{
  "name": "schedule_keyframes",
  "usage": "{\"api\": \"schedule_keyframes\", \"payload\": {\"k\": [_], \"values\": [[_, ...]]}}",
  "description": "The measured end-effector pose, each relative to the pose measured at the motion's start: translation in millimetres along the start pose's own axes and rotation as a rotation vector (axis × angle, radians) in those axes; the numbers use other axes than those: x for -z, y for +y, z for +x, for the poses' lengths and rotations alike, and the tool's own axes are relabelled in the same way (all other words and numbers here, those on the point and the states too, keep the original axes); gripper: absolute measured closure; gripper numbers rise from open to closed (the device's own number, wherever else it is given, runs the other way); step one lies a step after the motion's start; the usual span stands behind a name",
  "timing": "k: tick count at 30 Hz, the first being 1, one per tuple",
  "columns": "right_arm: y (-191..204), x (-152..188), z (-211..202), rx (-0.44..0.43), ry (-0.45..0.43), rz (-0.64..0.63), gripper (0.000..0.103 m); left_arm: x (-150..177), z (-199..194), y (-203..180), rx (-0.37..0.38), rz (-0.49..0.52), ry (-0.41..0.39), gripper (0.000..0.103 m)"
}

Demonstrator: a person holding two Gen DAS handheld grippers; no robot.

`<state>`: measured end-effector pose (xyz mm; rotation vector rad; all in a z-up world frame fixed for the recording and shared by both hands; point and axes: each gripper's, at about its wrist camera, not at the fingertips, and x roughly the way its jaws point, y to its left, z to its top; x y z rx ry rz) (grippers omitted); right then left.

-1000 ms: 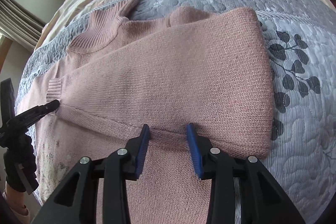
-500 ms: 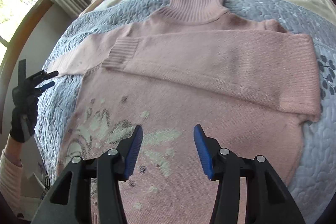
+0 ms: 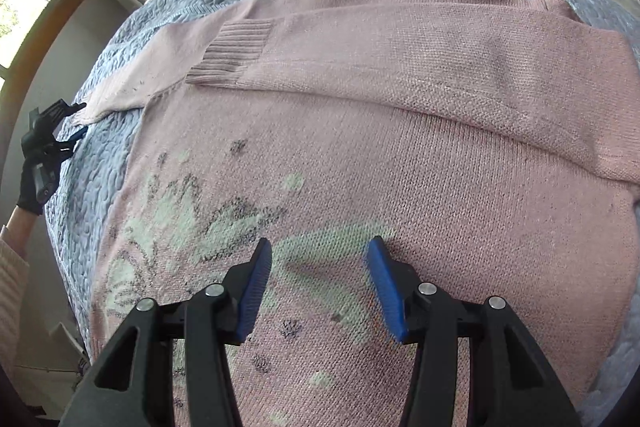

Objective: Fold small clothes
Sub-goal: 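Grasp the cuff of the other sleeve with the left tool, then fold the held sleeve across the sweater body and open the left tool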

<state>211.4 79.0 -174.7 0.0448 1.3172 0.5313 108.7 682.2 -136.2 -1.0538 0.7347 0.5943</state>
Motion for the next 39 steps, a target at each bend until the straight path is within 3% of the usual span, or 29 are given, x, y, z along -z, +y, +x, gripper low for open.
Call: {"api": "schedule_keyframes", "payload": {"k": [4, 9, 17, 23, 30, 39], "values": [[2, 0, 4, 0.024, -0.001, -0.019, 0.052, -11, 5, 1, 0.022, -0.006, -0.023, 0.054], [2, -1, 6, 0.034, -0.002, -0.030, 0.052, -22, 11, 4, 0.004, -0.008, -0.034, 0.084], [0, -1, 4, 0.028, -0.006, -0.024, 0.052, -17, 4, 0, -0.001, 0.016, -0.065, 0.092], [-4, 2, -6, 0.027, -0.019, -0.008, 0.052, -3, -16, -36, 0.030, 0.113, -0.099, 0.094], [-22, 6, -26, 0.037, -0.053, 0.031, 0.052, 48, -35, -111, 0.162, 0.269, -0.069, 0.094], [-47, 12, -51, 0.050, -0.095, 0.070, 0.052, 157, -28, -215, 0.283, 0.500, 0.024, 0.094]]}}
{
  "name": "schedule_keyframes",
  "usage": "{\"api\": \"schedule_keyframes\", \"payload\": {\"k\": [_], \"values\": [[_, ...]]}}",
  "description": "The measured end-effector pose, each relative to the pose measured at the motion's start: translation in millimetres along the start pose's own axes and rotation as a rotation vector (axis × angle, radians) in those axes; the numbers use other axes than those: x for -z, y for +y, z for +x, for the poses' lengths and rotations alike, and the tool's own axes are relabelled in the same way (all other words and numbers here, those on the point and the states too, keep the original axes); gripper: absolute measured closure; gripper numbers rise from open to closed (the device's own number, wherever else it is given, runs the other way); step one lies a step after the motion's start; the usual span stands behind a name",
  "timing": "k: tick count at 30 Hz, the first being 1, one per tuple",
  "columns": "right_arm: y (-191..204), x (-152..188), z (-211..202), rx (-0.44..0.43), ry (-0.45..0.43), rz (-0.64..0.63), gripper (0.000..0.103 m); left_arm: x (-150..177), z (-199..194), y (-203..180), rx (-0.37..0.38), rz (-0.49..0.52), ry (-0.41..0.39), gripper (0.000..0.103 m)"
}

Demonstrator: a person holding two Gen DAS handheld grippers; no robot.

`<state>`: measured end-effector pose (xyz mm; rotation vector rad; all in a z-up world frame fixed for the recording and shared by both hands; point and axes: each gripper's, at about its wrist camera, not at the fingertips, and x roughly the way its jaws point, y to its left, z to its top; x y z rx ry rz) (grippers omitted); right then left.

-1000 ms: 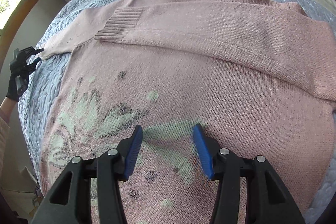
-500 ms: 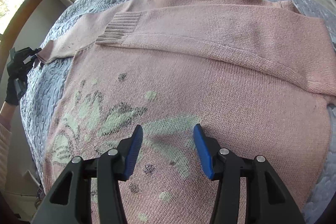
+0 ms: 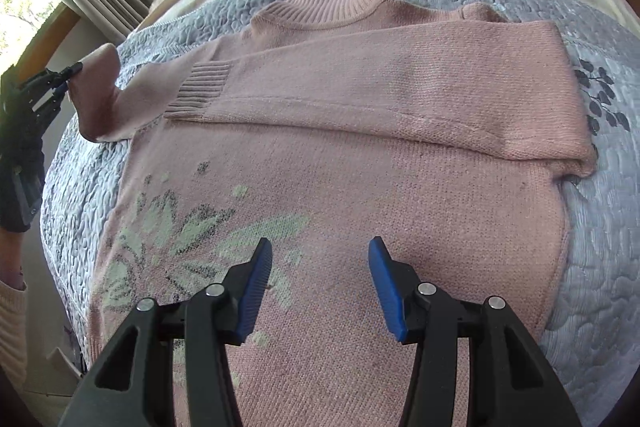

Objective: Fold small clothes
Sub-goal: 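Fold the held sleeve across the sweater body and open the left tool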

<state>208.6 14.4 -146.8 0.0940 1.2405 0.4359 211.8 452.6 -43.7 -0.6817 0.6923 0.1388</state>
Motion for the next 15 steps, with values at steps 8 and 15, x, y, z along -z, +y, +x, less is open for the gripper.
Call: {"api": "schedule_keyframes", "payload": {"k": [8, 15], "values": [[-17, 0, -10, 0.008, -0.025, 0.024, 0.052, 58, 56, -94, 0.109, 0.064, 0.097, 0.094], [-28, 1, -10, 0.012, -0.023, 0.037, 0.052, 104, 111, -118, 0.119, 0.052, 0.205, 0.094]]}}
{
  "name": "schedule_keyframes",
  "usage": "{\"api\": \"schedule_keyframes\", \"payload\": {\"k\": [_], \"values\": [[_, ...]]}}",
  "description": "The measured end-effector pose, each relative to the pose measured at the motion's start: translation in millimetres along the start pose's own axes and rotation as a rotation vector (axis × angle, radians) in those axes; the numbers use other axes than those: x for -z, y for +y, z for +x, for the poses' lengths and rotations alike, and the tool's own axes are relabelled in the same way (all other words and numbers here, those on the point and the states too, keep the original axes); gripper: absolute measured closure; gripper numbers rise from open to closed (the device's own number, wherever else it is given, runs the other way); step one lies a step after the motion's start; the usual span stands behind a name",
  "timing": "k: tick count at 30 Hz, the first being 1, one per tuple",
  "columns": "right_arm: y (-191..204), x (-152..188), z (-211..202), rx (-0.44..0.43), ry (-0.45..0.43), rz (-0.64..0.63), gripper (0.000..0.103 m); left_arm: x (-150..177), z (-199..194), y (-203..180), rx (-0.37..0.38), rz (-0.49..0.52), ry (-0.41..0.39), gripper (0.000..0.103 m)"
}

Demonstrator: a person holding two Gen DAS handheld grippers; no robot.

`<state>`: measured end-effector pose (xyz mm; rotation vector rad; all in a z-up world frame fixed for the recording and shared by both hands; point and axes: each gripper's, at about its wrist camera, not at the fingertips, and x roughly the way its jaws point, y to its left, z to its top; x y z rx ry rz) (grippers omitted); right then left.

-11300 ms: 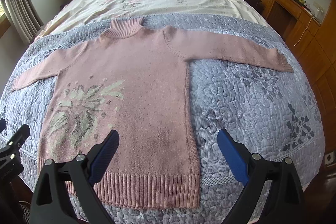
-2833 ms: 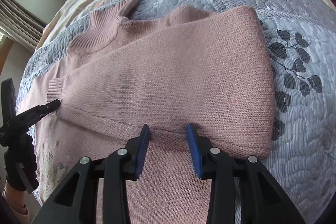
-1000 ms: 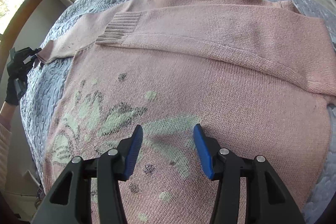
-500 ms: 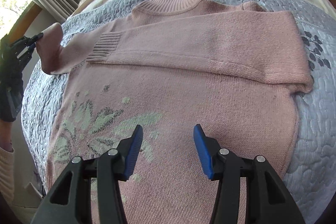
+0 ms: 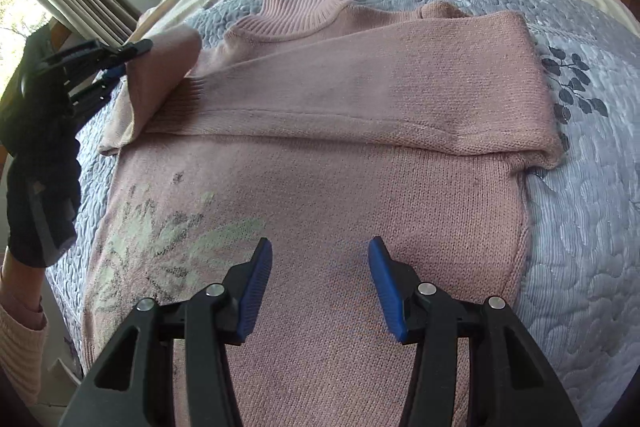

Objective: Fold small clothes

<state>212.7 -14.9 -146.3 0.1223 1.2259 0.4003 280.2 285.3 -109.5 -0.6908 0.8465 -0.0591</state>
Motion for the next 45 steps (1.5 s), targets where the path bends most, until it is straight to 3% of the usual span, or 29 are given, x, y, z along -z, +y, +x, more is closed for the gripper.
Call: {"api": "schedule_keyframes", "payload": {"k": [11, 18, 21, 24, 26, 30, 32, 38, 45], "values": [[-11, 7, 9, -0.007, 0.018, 0.033, 0.052, 44, 62, 18, -0.066, -0.025, 0.140, 0.091], [-8, 2, 11, -0.002, 0.033, 0.038, 0.052, 52, 36, 23, -0.032, -0.003, 0.198, 0.086], [-2, -9, 10, -0.021, 0.042, 0.035, 0.052, 44, -7, 34, -0.044, 0.041, 0.134, 0.083], [13, -29, 10, -0.044, 0.041, 0.019, 0.052, 17, -43, 53, -0.160, 0.088, 0.045, 0.080], [27, -47, 11, -0.079, 0.038, 0.022, 0.052, 0, -48, 69, -0.263, 0.103, 0.043, 0.080], [57, -85, 23, -0.127, 0.049, 0.017, 0.052, -18, -36, 105, -0.364, 0.083, 0.095, 0.080], [70, -102, 37, -0.151, 0.081, 0.026, 0.052, -15, -22, 121, -0.362, 0.066, 0.140, 0.081], [101, -135, 83, -0.193, 0.159, 0.053, 0.052, -11, -19, 123, -0.358, 0.118, 0.119, 0.081], [112, -147, 135, -0.262, 0.247, 0.167, 0.046, -16, -59, 122, -0.292, 0.071, 0.041, 0.079]]}}
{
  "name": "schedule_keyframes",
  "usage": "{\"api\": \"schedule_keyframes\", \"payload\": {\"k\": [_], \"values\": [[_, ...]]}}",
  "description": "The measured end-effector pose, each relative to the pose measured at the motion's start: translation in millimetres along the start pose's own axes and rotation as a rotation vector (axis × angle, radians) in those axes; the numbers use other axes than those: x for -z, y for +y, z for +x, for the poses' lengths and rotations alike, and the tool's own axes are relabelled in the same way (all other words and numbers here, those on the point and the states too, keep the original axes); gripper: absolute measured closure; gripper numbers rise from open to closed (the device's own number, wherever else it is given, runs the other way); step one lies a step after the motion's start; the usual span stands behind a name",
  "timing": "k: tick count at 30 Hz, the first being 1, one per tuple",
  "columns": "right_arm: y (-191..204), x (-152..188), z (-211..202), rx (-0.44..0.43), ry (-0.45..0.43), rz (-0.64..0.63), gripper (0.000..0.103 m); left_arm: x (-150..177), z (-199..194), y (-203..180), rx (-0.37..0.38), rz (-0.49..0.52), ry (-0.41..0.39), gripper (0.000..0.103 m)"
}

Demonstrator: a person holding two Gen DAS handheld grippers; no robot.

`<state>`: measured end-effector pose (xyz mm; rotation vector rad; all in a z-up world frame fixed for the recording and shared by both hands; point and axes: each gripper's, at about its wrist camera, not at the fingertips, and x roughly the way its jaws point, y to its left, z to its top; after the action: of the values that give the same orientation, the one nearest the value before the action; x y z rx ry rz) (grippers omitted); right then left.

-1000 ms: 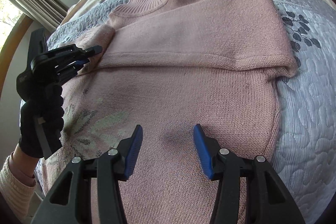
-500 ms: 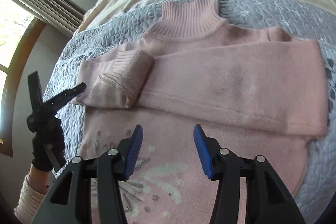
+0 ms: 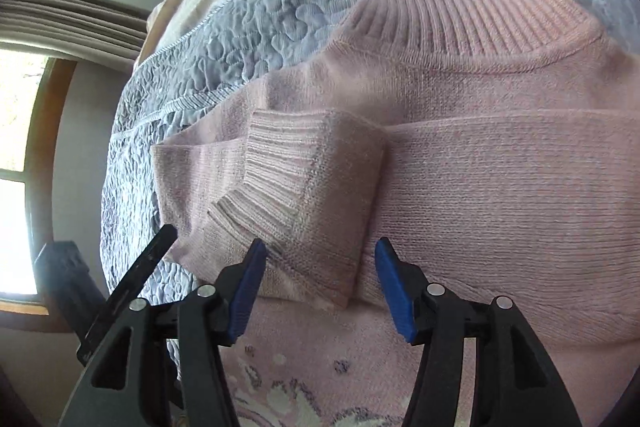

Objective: Fold small clothes

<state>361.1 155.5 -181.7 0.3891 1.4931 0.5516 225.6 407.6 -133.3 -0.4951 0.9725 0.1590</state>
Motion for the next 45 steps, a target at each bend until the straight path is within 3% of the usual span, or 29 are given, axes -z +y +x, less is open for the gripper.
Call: {"api": "schedule_keyframes", "payload": {"k": [2, 4, 5, 7, 14, 20, 24, 28, 35, 38, 40, 45], "values": [[-3, -1, 12, -0.029, 0.020, 0.032, 0.049, -1, -11, 4, 0.002, -0.008, -0.017, 0.078], [-1, -1, 14, -0.004, 0.011, 0.011, 0.066, -3, -18, 6, -0.005, -0.006, -0.027, 0.078], [2, 0, 14, 0.006, 0.005, -0.010, 0.079, -4, -21, 7, -0.012, -0.002, -0.031, 0.078], [6, 3, 4, -0.013, -0.013, -0.044, 0.088, -6, -27, 8, -0.016, 0.003, -0.039, 0.078], [11, 18, -75, -0.029, -0.163, -0.153, 0.089, -12, -30, -14, 0.036, 0.001, -0.054, 0.078], [-18, 23, -121, 0.050, -0.238, -0.167, 0.089, -5, -9, -56, 0.077, 0.067, -0.020, 0.078], [-49, 22, -121, 0.087, -0.237, -0.128, 0.089, 5, 18, -81, 0.089, 0.110, 0.035, 0.078], [-83, 24, -98, 0.119, -0.188, -0.072, 0.089, 15, 50, -86, 0.049, 0.111, 0.113, 0.078], [-113, 30, -72, 0.120, -0.157, -0.025, 0.088, 18, 60, -79, 0.039, 0.108, 0.122, 0.078], [-111, 30, -74, 0.134, -0.150, -0.034, 0.086, 17, 61, -83, 0.022, 0.125, 0.125, 0.078], [-103, 32, -83, 0.188, -0.160, -0.064, 0.077, 15, 59, -85, 0.015, 0.126, 0.128, 0.078], [-56, 41, -112, 0.303, -0.248, -0.240, 0.065, 13, 40, -99, 0.009, 0.174, 0.078, 0.071]]}}
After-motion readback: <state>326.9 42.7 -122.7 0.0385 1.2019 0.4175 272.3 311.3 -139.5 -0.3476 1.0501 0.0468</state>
